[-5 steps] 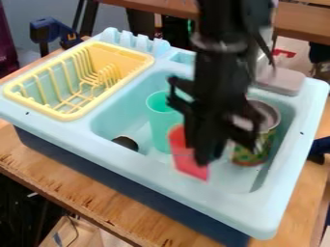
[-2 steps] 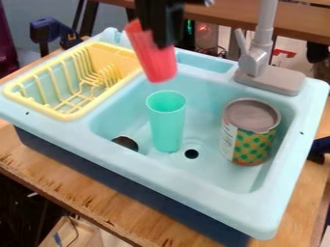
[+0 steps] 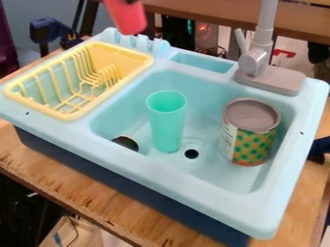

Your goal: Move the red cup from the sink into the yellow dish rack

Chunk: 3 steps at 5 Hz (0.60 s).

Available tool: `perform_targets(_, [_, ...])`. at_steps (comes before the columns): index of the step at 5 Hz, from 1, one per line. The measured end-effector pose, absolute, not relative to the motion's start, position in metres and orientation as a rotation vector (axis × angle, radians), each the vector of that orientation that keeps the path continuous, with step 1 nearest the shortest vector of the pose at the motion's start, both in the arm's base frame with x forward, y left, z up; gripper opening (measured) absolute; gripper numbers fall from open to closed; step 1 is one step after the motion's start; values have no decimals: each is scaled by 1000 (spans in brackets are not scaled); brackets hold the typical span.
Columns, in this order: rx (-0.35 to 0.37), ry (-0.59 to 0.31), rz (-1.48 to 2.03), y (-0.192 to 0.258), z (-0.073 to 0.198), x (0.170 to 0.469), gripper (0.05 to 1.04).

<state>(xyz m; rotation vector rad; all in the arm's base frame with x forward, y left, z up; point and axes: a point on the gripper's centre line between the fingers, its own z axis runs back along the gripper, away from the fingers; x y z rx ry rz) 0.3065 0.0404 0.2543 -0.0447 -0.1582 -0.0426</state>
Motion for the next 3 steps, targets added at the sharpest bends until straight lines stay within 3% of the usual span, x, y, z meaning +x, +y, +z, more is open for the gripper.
perform_targets(2, [60,-200,34,90,237,325,86])
perform_targets(3, [81,-168,65,103,219,332,86])
